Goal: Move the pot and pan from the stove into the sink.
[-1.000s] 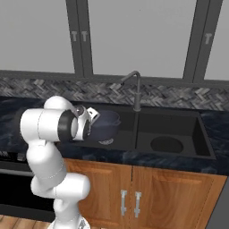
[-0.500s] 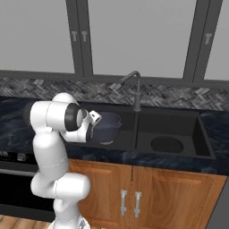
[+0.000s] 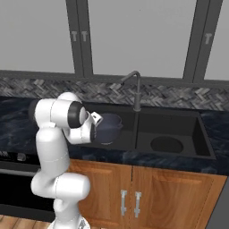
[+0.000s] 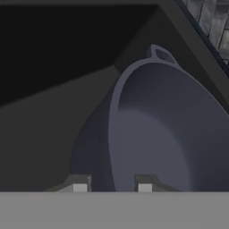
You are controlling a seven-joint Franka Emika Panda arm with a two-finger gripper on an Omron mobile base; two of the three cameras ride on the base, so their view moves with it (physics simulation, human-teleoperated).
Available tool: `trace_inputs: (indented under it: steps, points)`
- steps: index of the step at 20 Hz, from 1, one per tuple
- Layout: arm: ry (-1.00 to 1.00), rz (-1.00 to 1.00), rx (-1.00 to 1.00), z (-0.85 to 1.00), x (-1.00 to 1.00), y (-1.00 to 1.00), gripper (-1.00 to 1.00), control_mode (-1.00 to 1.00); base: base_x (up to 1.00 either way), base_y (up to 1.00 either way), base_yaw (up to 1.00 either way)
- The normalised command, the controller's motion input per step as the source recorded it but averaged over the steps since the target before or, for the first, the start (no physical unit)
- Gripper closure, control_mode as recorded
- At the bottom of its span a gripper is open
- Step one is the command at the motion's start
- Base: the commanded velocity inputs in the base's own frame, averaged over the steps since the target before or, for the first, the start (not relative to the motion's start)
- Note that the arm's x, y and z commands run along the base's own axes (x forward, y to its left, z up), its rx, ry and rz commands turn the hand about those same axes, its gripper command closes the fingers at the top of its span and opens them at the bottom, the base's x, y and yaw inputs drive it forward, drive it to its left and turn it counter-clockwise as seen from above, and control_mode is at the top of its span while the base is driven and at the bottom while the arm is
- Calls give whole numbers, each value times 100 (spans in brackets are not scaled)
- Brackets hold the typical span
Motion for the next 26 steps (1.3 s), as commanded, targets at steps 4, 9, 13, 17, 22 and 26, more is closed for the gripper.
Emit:
trace_inputs:
  steps: [4,9,13,17,22,26]
  points:
    - [0,0,0,0,0,0,100,-100,0,0,0]
    - [0,0,-1,-10,0,0,100,-100,0,0,0]
    - [0,0,-4,-25,2,0,100,-100,0,0,0]
    - [-1,0,-1,-8,0,0,100,-100,0,0,0]
    - [-6,0,0,0,0,0,-100,-100,0,0,0]
    - [-8,0,0,22,0,0,-100,-100,0,0,0]
